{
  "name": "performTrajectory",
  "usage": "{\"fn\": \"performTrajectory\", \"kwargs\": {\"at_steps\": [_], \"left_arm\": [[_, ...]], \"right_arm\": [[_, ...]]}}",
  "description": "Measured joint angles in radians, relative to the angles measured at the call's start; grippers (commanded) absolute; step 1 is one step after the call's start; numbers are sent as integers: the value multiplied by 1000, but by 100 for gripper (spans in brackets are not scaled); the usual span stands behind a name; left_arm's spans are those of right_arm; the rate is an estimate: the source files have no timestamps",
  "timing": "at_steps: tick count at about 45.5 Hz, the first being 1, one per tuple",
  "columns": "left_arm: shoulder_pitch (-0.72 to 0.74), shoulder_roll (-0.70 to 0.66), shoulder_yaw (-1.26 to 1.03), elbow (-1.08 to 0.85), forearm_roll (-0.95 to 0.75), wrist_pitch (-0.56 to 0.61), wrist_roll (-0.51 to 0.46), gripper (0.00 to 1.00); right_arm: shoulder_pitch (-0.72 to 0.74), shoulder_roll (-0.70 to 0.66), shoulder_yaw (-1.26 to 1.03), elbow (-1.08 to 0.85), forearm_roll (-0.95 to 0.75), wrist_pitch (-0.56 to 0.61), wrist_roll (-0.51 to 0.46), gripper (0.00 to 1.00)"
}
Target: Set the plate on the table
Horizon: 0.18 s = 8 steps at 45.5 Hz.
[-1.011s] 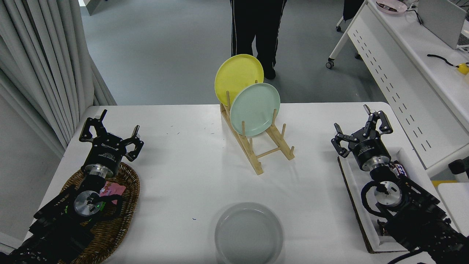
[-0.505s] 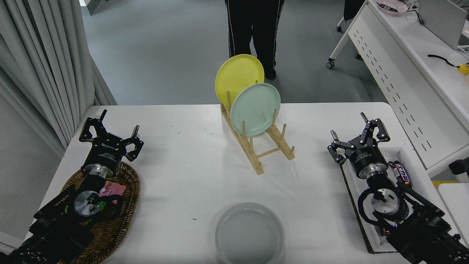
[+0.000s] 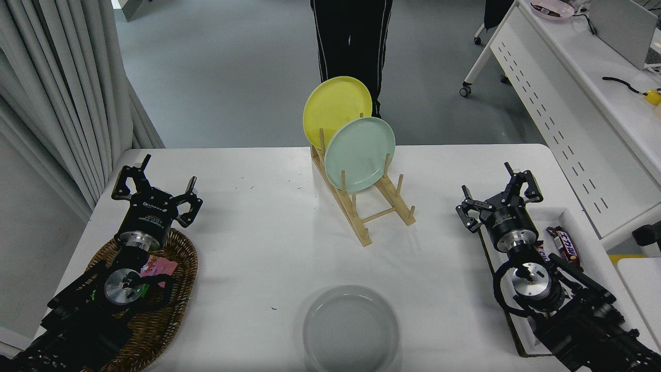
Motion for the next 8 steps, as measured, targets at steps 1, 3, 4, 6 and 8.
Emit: {"fn": "performTrajectory", "kwargs": {"at_steps": [1, 3, 4, 6, 8], "left_arm": [[0, 0, 0, 0, 0, 0, 0, 100], [0, 0, 0, 0, 0, 0, 0, 100], [0, 0, 0, 0, 0, 0, 0, 100], [0, 0, 0, 0, 0, 0, 0, 100], [0, 0, 0, 0, 0, 0, 0, 100]], "right_arm": [[0, 0, 0, 1, 0, 0, 0, 100], [0, 1, -1, 1, -1, 0, 0, 100], [0, 1, -1, 2, -2, 0, 0, 100], [0, 2, -1, 2, -3, 1, 0, 100], [0, 2, -1, 3, -4, 1, 0, 100]]}}
